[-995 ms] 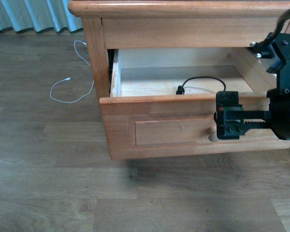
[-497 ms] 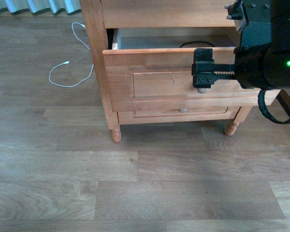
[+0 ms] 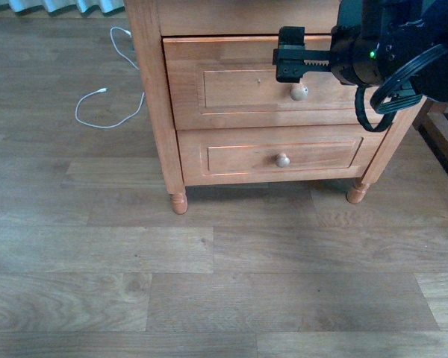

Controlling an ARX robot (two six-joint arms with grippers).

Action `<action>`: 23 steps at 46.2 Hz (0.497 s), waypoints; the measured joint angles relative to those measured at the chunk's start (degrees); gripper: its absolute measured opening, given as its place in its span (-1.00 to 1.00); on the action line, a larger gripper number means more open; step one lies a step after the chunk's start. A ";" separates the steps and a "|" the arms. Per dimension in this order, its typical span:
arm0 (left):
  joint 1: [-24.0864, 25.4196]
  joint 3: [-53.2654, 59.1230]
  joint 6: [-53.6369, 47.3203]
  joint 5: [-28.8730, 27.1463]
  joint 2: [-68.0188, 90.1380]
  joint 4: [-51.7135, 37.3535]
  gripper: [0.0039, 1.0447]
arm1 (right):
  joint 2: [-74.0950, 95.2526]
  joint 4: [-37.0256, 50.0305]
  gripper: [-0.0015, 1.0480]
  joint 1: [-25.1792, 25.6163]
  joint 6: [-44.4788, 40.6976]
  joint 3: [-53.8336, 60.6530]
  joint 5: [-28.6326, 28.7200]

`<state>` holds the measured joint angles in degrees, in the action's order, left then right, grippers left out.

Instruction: Put charger into drawer

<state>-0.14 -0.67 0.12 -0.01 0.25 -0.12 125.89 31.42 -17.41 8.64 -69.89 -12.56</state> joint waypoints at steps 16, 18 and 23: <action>0.00 0.00 0.00 0.00 0.00 0.00 0.89 | 3.54 1.62 0.84 -0.79 -0.90 -2.51 -0.96; 0.00 0.00 0.00 0.00 0.00 0.00 0.89 | 3.78 1.73 0.84 -0.81 -0.94 -2.62 -1.07; 0.00 0.00 0.00 0.00 0.00 0.00 0.89 | 4.09 2.78 0.84 -0.96 -2.23 -2.71 -1.60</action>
<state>-0.14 -0.67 0.12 -0.01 0.25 -0.12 129.97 34.20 -18.37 6.42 -72.60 -14.15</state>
